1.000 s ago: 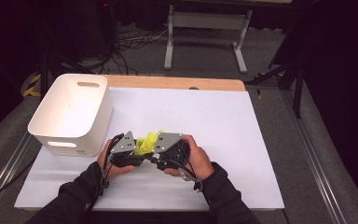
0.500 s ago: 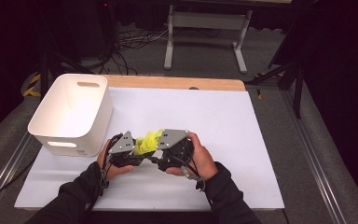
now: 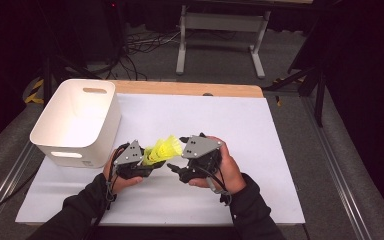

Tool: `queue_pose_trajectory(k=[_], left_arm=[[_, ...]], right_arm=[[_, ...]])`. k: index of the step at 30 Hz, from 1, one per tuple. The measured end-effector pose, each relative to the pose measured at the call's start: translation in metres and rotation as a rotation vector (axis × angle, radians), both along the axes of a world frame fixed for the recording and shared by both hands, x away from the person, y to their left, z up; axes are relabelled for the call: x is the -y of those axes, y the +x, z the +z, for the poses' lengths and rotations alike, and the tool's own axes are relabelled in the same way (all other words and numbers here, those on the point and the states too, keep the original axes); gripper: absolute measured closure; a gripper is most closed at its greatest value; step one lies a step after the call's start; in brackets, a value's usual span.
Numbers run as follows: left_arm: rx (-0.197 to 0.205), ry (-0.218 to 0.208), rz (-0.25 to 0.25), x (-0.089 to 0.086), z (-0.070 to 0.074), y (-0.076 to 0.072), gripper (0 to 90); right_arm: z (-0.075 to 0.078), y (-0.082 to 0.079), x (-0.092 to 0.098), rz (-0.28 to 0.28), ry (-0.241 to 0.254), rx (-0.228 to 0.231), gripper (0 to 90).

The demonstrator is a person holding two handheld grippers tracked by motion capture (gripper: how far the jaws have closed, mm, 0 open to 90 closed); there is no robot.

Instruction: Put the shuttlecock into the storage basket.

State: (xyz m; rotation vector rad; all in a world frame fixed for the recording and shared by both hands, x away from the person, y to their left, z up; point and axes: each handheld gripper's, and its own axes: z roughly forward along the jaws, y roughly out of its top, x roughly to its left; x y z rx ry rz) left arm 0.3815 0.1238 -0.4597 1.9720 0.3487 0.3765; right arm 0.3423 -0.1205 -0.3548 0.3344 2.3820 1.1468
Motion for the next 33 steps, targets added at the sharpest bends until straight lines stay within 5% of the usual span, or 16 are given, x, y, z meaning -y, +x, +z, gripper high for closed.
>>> queue_pose_trajectory(k=[13, 20, 24, 33], left_arm=[[0.003, -0.016, 0.004, -0.003, 0.002, -0.002, 55.3], [0.018, -0.014, 0.014, -0.006, 0.004, -0.003, 55.1], [0.018, -0.026, 0.019, -0.008, 0.006, -0.004, 55.1], [0.033, -0.033, 0.031, -0.014, 0.01, -0.006, 55.1]], right_arm=[[-0.015, -0.002, 0.041, -0.12, 0.071, 0.077, 16.6], [-0.037, -0.004, 0.067, -0.175, 0.1, 0.072, 16.8], [-0.05, -0.004, 0.072, -0.197, 0.072, 0.075, 16.9], [-0.058, -0.008, 0.082, -0.21, 0.097, 0.081, 16.7]])
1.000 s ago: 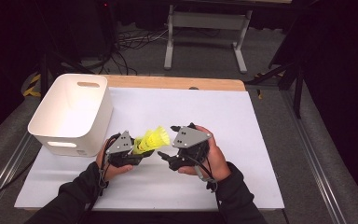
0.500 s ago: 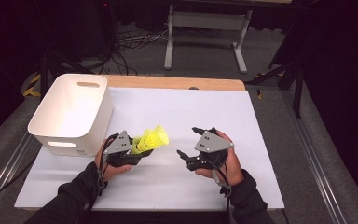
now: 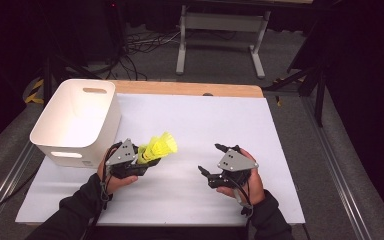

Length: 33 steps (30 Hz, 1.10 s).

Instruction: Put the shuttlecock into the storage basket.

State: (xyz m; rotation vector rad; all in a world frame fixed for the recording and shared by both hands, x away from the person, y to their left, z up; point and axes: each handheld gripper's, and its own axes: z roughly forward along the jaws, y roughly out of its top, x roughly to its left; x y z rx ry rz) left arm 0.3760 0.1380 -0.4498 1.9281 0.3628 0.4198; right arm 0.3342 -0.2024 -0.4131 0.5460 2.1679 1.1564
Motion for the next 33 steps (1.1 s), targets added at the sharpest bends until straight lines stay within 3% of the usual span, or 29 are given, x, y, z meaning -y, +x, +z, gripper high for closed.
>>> queue_pose_trajectory(k=[14, 26, 33], left_arm=[[0.01, -0.017, 0.016, -0.007, 0.004, -0.002, 55.1], [0.019, -0.027, 0.023, -0.013, 0.009, -0.005, 55.3], [0.032, -0.032, 0.026, -0.016, 0.012, -0.007, 55.6]], right_arm=[[-0.013, -0.006, 0.012, -0.026, 0.014, 0.015, 16.5], [-0.03, -0.011, 0.022, -0.043, 0.009, -0.022, 15.3], [-0.032, -0.011, 0.022, -0.036, 0.009, -0.025, 15.2]])
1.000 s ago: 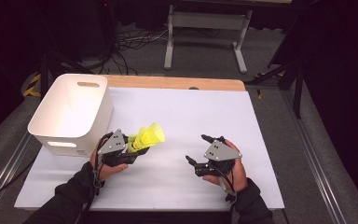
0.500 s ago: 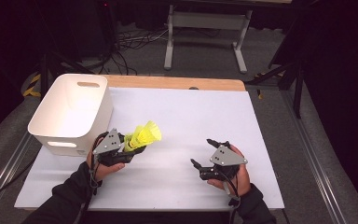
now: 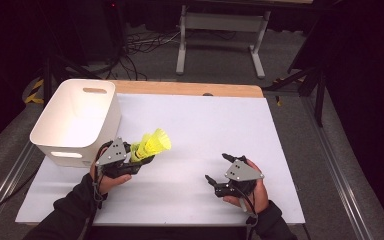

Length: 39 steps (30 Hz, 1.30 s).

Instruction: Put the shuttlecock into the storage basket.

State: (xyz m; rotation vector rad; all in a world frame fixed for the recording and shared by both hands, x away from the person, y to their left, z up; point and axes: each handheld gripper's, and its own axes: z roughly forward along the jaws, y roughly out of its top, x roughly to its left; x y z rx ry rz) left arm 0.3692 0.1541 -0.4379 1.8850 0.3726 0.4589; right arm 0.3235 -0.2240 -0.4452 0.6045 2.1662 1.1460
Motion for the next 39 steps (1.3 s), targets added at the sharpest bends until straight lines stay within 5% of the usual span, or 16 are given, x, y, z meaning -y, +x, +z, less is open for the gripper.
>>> queue_pose_trajectory(k=[39], left_arm=[[0.051, -0.083, 0.054, -0.028, 0.022, -0.006, 56.1]], right_arm=[[-0.002, 0.002, -0.006, 0.017, -0.013, -0.005, 16.1]])
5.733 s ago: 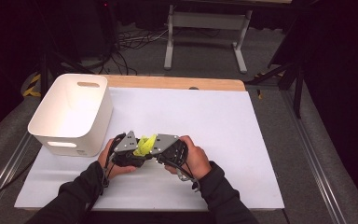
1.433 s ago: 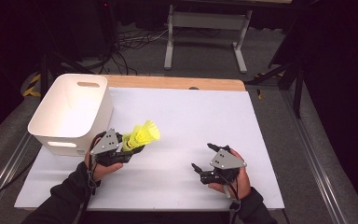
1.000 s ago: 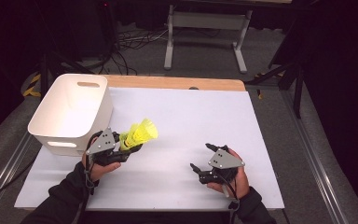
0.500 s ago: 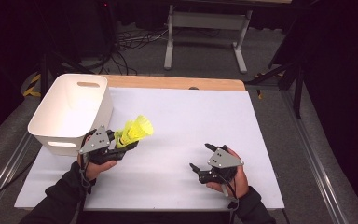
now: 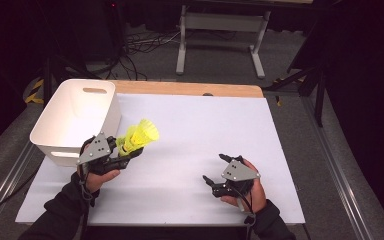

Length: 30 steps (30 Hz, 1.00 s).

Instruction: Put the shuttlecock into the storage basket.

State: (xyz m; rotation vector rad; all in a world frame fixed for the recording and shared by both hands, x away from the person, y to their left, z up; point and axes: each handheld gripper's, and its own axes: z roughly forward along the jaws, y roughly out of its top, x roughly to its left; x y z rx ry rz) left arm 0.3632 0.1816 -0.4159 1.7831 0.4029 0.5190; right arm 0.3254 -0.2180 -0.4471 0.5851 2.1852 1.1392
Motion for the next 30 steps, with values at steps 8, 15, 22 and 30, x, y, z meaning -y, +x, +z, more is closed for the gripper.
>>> queue_pose_trajectory(k=[8, 15, 22, 30], left_arm=[[0.009, -0.014, 0.007, -0.004, 0.004, -0.001, 56.1], [0.018, -0.025, 0.012, -0.007, 0.008, -0.003, 56.2], [0.019, -0.031, 0.023, -0.011, 0.011, -0.004, 56.3], [0.026, -0.038, 0.038, -0.015, 0.013, -0.004, 56.5]], right_arm=[[0.002, 0.0, 0.002, -0.003, 0.011, 0.011, 16.2], [0.002, 0.0, 0.003, -0.005, 0.011, 0.008, 16.2], [0.002, 0.0, 0.002, -0.004, 0.009, 0.006, 16.3], [0.001, 0.001, 0.003, -0.002, 0.006, 0.001, 16.3]])
